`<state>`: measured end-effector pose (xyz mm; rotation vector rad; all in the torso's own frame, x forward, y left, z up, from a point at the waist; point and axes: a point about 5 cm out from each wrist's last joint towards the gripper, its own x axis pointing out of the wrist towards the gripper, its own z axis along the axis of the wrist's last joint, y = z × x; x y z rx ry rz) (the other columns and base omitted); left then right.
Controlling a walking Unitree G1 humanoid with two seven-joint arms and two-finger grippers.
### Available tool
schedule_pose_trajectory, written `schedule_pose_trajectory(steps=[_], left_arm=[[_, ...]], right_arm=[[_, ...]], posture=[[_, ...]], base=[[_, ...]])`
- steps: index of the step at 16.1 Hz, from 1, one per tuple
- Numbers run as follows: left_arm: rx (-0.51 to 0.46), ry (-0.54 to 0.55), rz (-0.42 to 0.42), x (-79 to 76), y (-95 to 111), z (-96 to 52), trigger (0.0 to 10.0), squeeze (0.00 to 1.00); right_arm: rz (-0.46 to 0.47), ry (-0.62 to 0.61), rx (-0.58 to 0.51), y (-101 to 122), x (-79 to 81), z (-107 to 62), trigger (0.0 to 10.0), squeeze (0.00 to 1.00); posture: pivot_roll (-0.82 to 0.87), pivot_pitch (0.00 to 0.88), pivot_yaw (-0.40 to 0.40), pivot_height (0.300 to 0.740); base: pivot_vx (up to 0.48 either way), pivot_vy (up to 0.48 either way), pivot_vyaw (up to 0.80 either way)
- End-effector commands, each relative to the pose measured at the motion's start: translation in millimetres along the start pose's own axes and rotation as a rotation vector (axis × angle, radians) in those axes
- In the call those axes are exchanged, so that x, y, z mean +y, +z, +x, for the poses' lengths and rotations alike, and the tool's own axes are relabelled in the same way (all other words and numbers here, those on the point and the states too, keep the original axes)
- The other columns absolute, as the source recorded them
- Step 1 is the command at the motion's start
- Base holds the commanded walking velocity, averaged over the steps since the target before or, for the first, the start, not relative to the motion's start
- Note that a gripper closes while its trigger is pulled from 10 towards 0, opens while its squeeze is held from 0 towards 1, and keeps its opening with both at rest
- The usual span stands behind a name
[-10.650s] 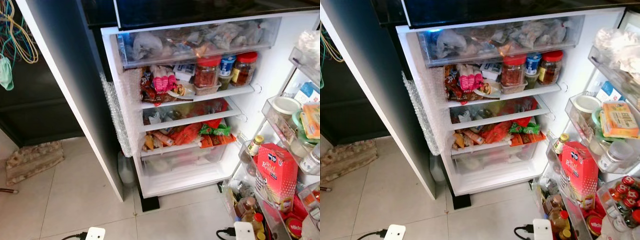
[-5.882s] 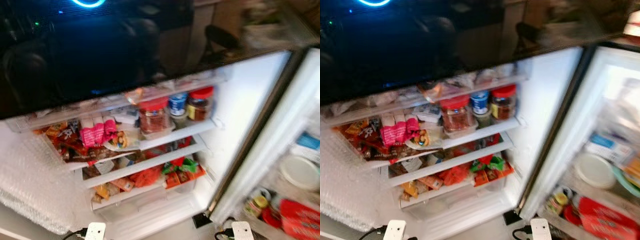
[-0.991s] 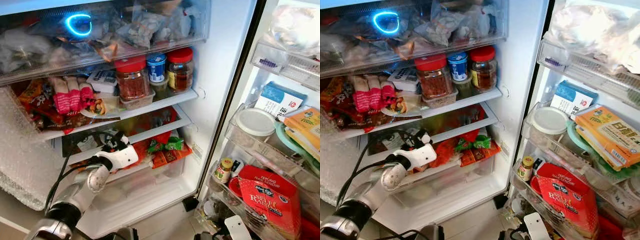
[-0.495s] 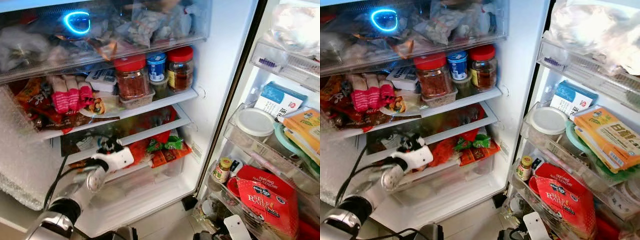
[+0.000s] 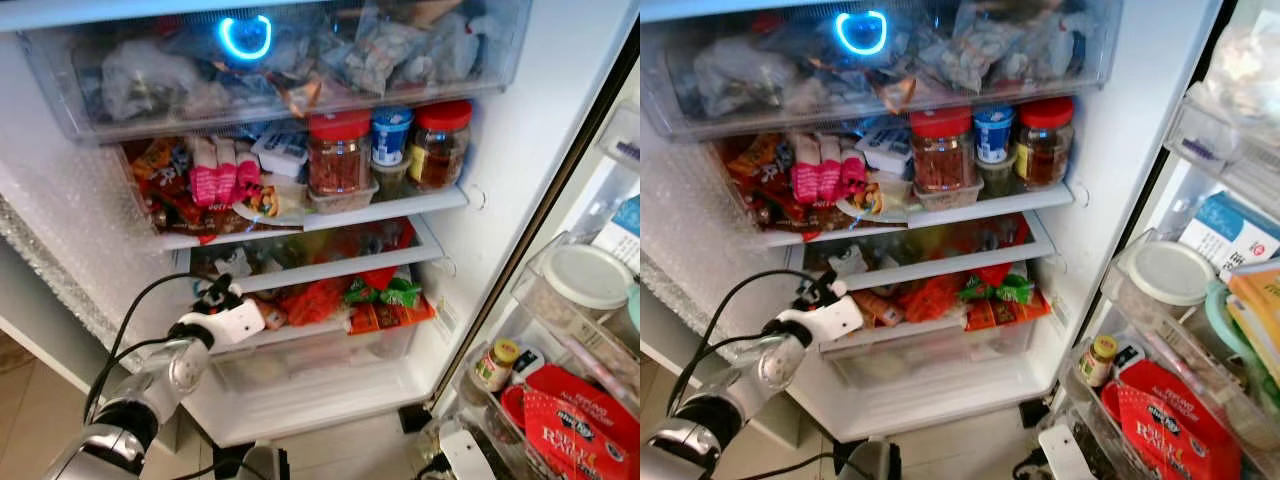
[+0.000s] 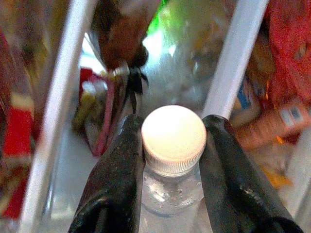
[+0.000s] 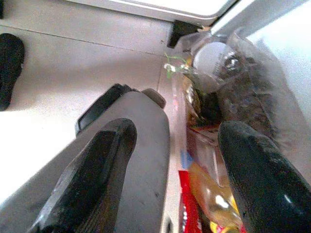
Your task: Restocking fridge
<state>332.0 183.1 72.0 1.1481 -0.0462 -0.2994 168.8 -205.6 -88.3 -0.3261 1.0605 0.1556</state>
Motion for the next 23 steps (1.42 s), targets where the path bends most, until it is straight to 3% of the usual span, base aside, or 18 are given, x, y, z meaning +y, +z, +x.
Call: schedule_pose_trajectory(steps=[1,11,13,23], left_arm=[[-0.039,-0.004,0.003,3.1,6.5,3.5,10.0,0.0],[-0.09,-0.046,-0.039,-1.0,14.3,6.4,10.0,0.0],[-0.079,-0.065,-0.072,-3.7,13.8,6.2,10.0,0.0],[-0.089,-0.085,-0.08,-5.8,15.6,6.5,10.0,0.0]], right_arm=[[0.019,0.007,0.025,-7.5,2.0,-0.7,10.0,0.0],[0.025,0.012,0.022,-6.2,2.1,-0.5,10.0,0.0],[0.017,0.019,0.024,-5.9,2.0,-0.5,10.0,0.0],[0.017,0.024,0.026,-5.8,2.8,-0.4,10.0,0.0]], posture=[[0.02,0.041,0.003,0.652],[0.02,0.031,0.002,0.652],[0.02,0.033,0.003,0.652],[0.02,0.029,0.005,0.652]], base=[[0.0,0.0,0.0],[0.0,0.0,0.0],[0.277,0.0,0.0],[0.358,0.0,0.0]])
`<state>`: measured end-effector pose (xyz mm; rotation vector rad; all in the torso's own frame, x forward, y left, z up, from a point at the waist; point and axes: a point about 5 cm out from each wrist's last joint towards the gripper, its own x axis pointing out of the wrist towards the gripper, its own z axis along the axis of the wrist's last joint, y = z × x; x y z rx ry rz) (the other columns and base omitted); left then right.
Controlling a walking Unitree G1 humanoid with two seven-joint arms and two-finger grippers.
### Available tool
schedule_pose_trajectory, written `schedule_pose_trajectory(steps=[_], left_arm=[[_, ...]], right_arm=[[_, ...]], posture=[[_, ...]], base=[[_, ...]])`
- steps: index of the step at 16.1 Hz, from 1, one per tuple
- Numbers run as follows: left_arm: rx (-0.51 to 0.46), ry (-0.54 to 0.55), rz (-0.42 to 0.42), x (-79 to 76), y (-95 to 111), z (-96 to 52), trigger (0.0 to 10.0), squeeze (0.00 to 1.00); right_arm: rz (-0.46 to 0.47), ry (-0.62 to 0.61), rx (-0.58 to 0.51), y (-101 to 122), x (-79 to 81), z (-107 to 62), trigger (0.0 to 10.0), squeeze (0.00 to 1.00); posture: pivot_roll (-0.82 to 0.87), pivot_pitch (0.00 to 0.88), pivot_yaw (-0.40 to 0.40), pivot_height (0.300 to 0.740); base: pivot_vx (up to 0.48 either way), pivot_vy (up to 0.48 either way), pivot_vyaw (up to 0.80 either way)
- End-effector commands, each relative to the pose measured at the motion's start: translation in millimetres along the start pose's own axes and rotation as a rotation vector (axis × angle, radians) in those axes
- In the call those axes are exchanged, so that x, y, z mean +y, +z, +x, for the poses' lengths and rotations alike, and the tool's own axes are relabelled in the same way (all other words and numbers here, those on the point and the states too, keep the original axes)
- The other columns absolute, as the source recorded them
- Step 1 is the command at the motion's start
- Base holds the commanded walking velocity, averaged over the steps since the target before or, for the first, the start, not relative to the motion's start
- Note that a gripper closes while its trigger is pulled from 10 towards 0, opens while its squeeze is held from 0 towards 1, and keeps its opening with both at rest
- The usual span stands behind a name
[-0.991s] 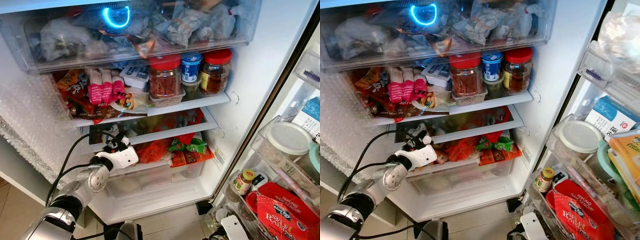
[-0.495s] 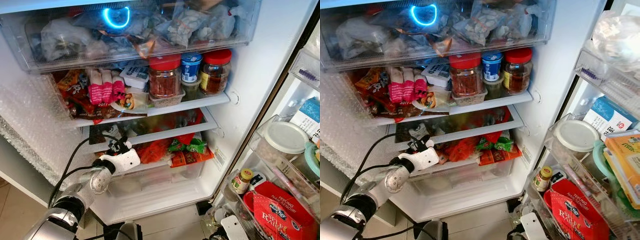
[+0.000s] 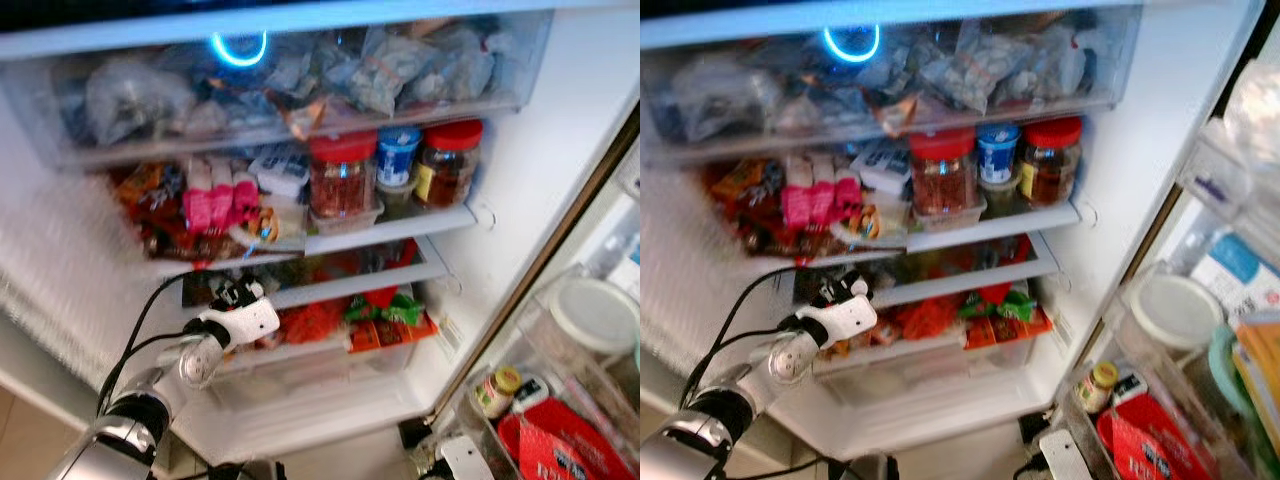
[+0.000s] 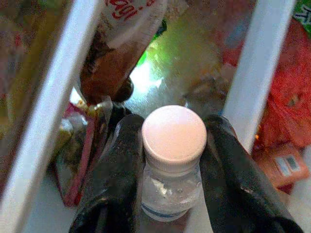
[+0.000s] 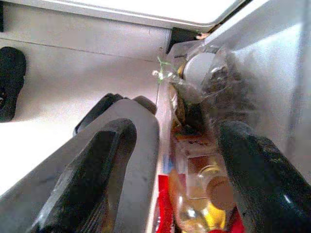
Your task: Restocking fridge
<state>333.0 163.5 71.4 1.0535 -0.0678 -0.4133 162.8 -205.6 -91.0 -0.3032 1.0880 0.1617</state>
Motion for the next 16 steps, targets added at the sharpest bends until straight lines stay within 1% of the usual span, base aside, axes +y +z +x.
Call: schedule_pose_trajectory(steps=[1,3,8,10,14,15,16], left_arm=[[-0.001,-0.012,0.005,2.0,-1.3,0.2,10.0,0.0],[-0.009,-0.015,0.01,1.9,-0.8,0.0,10.0,0.0],[0.018,-0.044,0.024,-5.5,-11.3,-9.1,10.0,0.0],[0.027,-0.052,0.047,-7.4,-15.0,-11.7,10.0,0.0],[0.083,-0.07,0.062,-17.5,-26.6,-19.5,10.0,0.0],[0.095,-0.075,0.099,-21.8,-28.8,-21.1,10.0,0.0],[0.098,-0.072,0.117,-22.4,-28.8,-20.7,10.0,0.0]], right_arm=[[0.001,0.004,0.003,0.4,0.7,0.2,10.0,0.0],[0.001,0.005,0.003,0.4,0.8,0.2,10.0,0.0],[0.002,0.009,0.004,0.7,1.1,0.3,10.0,0.0],[0.0,0.011,0.002,0.9,1.1,0.2,10.0,0.0],[0.003,0.008,0.0,0.6,0.9,0.2,10.0,0.0],[0.008,0.003,-0.001,0.4,0.6,0.1,10.0,0.0],[0.009,0.001,-0.001,0.4,0.4,0.1,10.0,0.0]], posture=[[0.02,0.029,0.005,0.652],[0.02,0.029,0.005,0.652],[0.03,0.029,0.004,0.652],[0.03,0.031,0.003,0.652],[0.02,0.048,0.002,0.652],[0.0,0.065,0.0,0.652],[0.0,0.069,-0.001,0.652]], base=[[0.375,0.0,0.0],[0.332,0.0,0.0],[0.0,0.0,0.0],[0.0,0.0,0.0],[0.0,0.0,0.0],[0.0,0.0,0.0],[0.0,0.0,0.0]])
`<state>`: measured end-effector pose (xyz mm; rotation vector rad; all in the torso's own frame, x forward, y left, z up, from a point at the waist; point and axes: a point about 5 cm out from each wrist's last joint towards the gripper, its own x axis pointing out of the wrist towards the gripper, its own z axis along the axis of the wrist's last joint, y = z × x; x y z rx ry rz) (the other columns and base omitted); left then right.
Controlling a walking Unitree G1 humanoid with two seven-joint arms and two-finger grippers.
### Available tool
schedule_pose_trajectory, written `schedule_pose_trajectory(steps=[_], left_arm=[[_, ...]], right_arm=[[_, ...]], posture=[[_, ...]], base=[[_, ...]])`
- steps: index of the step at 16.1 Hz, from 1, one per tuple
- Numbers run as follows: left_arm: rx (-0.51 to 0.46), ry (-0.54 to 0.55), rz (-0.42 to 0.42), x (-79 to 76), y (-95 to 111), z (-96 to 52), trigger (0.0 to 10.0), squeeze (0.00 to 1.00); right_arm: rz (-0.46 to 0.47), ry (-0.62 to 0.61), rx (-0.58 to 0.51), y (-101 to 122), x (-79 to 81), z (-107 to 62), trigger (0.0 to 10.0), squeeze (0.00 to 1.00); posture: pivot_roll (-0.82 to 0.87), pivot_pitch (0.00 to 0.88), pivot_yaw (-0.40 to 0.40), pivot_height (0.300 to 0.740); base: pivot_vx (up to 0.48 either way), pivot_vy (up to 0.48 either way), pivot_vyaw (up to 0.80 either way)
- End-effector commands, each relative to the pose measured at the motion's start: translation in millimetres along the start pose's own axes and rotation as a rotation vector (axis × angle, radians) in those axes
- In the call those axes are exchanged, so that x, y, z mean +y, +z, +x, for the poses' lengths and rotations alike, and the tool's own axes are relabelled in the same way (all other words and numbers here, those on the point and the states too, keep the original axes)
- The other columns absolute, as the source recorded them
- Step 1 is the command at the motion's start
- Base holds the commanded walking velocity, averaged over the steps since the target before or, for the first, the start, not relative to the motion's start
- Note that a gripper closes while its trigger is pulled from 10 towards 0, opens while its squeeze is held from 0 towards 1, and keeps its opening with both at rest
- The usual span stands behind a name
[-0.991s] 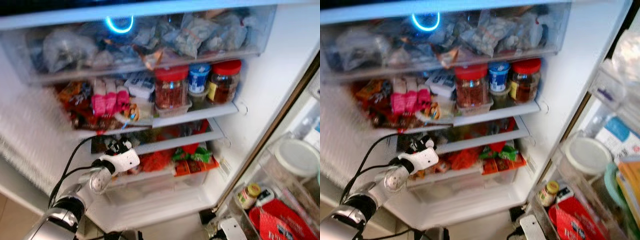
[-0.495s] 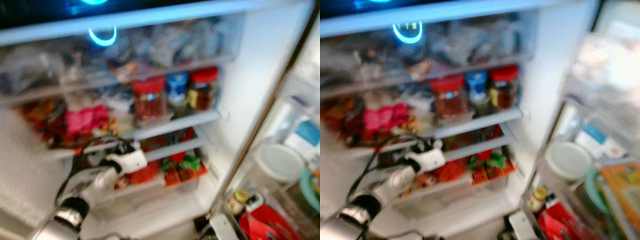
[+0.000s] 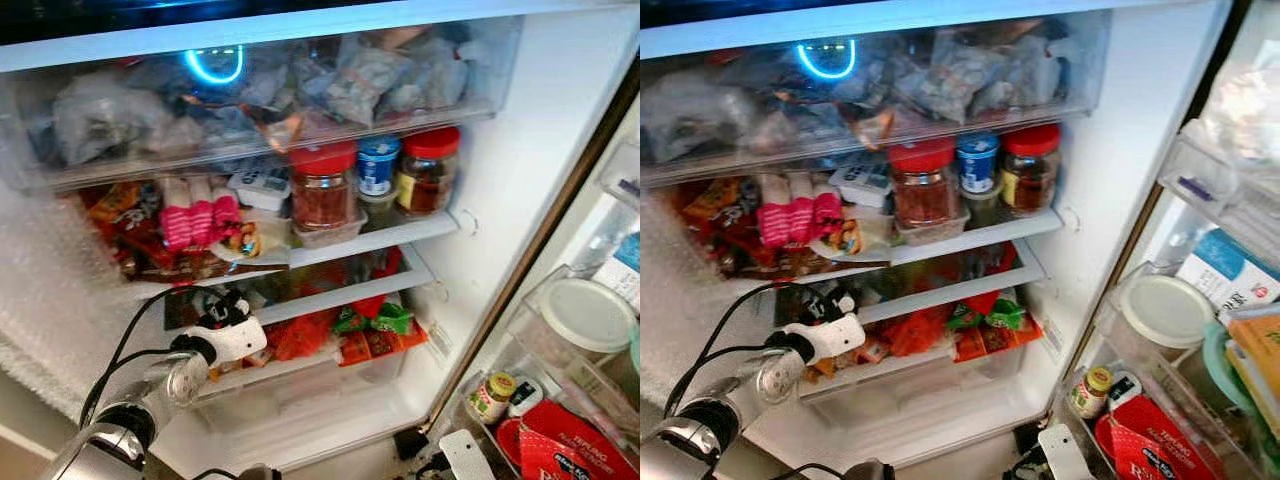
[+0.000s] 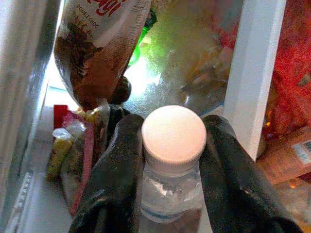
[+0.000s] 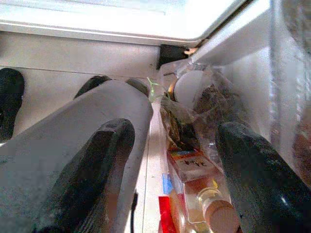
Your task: Restocking fridge
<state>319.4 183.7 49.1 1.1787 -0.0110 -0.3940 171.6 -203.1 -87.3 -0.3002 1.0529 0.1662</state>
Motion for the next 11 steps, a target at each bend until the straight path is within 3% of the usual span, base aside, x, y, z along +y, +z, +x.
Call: schedule_pose_trajectory(steps=[1,4,10,11], left_arm=[[0.035,-0.029,0.048,-8.0,-3.8,-1.7,10.0,0.0],[0.059,0.026,0.131,-2.6,-2.0,4.8,10.0,0.0],[0.12,0.115,0.138,13.0,0.3,14.9,10.0,0.0],[0.129,0.135,0.134,16.7,0.9,16.7,10.0,1.0]], right_arm=[[0.009,-0.002,0.035,-9.4,0.5,-1.0,10.0,0.0],[0.003,-0.003,0.041,-9.7,-1.2,-1.2,10.0,0.0],[0.012,-0.013,0.04,-10.5,-3.3,-1.6,10.0,0.0],[0.009,-0.011,0.041,-10.4,-3.6,-1.6,10.0,0.0]], posture=[[0.0,0.084,-0.003,0.652],[-0.01,0.112,-0.012,0.652],[-0.03,0.139,-0.013,0.652],[-0.03,0.14,-0.015,0.652]], base=[[0.0,0.0,0.0],[0.0,0.0,0.0],[0.0,0.0,0.0],[0.0,0.0,0.0]])
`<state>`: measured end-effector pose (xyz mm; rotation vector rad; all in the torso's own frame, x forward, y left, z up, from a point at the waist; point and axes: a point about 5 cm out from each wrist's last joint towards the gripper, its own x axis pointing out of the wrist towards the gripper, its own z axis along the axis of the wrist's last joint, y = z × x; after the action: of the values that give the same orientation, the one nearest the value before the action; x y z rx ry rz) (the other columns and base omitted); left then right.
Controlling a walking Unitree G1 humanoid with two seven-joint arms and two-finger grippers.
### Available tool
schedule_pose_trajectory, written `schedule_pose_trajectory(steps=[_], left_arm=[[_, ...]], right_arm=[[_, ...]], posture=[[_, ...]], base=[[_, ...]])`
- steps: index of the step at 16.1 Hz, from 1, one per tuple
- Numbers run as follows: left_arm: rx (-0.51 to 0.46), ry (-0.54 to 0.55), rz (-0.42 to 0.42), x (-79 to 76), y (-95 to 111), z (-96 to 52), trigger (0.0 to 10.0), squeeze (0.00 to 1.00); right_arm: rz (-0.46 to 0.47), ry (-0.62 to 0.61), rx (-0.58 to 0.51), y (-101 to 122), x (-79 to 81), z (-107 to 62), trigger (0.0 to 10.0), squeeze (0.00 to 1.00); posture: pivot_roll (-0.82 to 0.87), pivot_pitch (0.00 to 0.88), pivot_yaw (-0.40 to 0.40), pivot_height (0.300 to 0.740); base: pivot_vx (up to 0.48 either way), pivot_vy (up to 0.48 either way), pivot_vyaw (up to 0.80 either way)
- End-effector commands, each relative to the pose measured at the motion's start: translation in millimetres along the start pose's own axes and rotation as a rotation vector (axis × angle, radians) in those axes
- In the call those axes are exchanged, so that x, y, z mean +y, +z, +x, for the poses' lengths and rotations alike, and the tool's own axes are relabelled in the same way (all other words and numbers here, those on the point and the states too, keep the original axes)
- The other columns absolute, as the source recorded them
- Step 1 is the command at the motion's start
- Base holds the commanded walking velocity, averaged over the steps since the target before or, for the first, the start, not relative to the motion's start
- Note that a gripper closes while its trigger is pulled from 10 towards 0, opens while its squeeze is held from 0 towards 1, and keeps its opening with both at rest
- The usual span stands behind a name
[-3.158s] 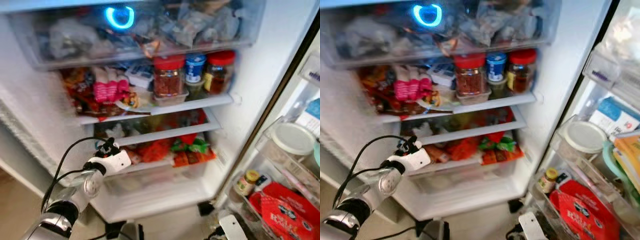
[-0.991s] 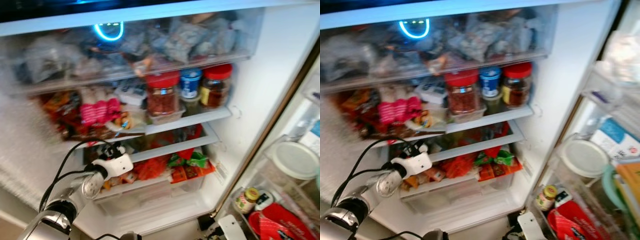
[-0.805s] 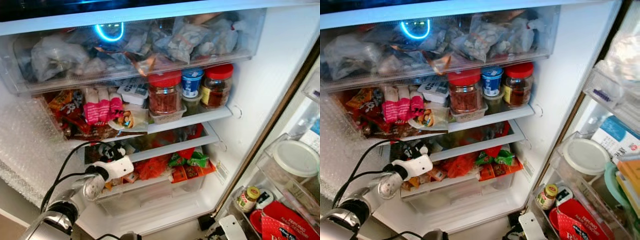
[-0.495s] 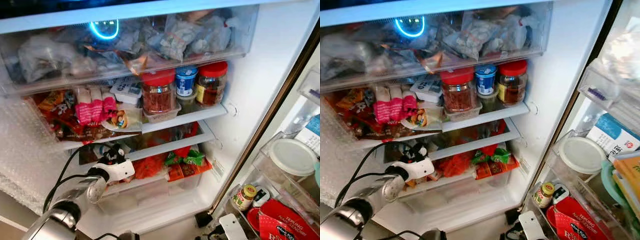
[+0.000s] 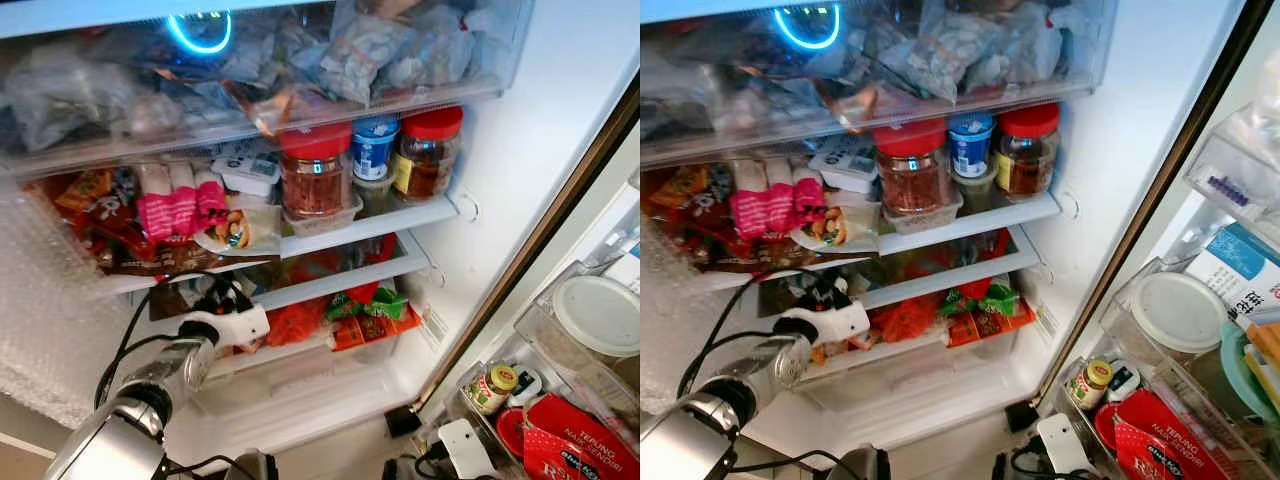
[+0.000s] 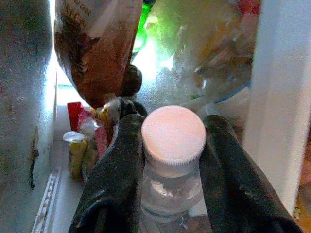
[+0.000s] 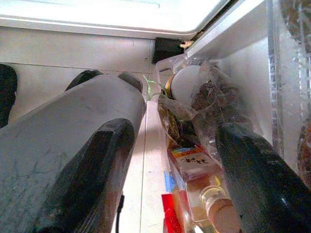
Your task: Restocking fridge
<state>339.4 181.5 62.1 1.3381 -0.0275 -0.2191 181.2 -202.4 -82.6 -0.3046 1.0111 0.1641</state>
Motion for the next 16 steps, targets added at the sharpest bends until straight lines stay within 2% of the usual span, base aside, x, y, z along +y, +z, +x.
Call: schedule_pose_trajectory(steps=[1,6,9,12,16], left_arm=[[0.033,0.017,-0.022,2.8,-1.7,1.9,10.0,1.0],[0.102,0.098,-0.086,19.5,-10.7,6.3,10.0,1.0],[0.111,0.131,-0.114,26.5,-11.7,8.5,10.0,1.0],[0.096,0.121,-0.155,26.7,-10.1,8.8,10.0,1.0],[0.052,0.057,-0.327,22.2,-4.0,8.2,10.0,1.0]], right_arm=[[0.012,-0.001,0.081,-20.5,-1.1,-3.0,10.0,0.0],[0.01,-0.009,0.08,-19.7,-3.9,-3.1,10.0,0.0],[0.009,-0.01,0.077,-18.7,-4.5,-3.0,10.0,0.0],[0.008,-0.01,0.075,-17.4,-4.5,-2.7,10.0,0.0],[0.007,-0.008,0.077,-16.8,-3.8,-2.5,10.0,0.0]], posture=[[-0.04,0.144,-0.017,0.652],[-0.05,0.143,-0.021,0.652],[-0.05,0.141,-0.023,0.652],[-0.05,0.136,-0.021,0.652],[-0.05,0.131,-0.017,0.652]], base=[[0.0,0.0,0.0],[0.0,0.0,0.0],[0.0,0.0,0.0],[0.0,0.0,0.0],[0.0,0.0,0.0]])
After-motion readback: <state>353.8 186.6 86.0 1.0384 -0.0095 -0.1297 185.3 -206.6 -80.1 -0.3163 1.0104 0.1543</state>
